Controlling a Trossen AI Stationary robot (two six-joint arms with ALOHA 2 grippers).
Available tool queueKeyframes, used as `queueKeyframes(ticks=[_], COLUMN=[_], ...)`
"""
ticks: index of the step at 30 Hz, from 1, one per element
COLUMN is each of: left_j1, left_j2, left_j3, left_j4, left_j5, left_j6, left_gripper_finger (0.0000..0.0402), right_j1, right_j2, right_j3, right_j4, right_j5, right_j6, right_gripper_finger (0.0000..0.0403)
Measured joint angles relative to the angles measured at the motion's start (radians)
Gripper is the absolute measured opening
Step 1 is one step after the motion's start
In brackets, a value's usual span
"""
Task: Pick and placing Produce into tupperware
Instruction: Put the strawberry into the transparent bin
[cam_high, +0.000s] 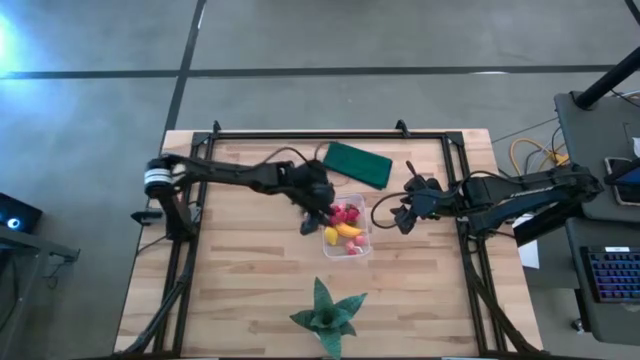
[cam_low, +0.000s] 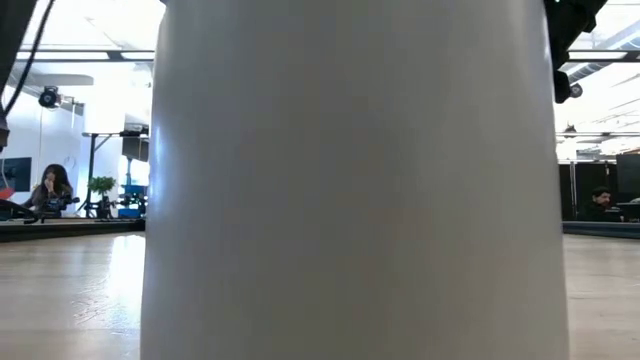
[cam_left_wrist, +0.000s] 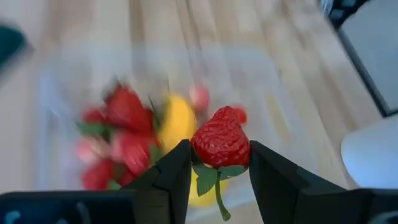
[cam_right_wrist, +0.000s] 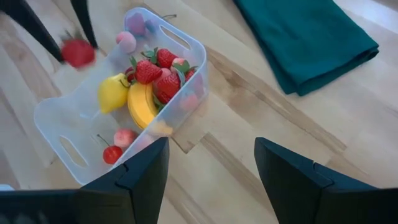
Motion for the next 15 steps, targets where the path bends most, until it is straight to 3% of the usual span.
queueKeyframes(ticks=[5, 12, 15], left_j1=[-0.025, -0.031, -0.03], left_j2=[0.066, 0.052, 0.011], left_j3=[0.034, 0.06, 0.057], left_j4=[-0.011, -0.027, -0.079], left_j5=[-0.041, -0.053, -0.112], left_j6=[-0.112, -0.127, -0.122], left_gripper_finger=[0.0146, 0.0232, 0.0261], right_j1=[0.0, 0.0, 0.0], right_j2=[0.004, 0.007, 0.007], right_j3=[0.0, -0.001, -0.001], right_j4=[0.0, 0.0, -0.001], right_j5=[-0.005, -0.008, -0.008], right_j6=[0.019, 0.017, 0.009], right_gripper_finger=[0.0228, 0.0228, 0.0228])
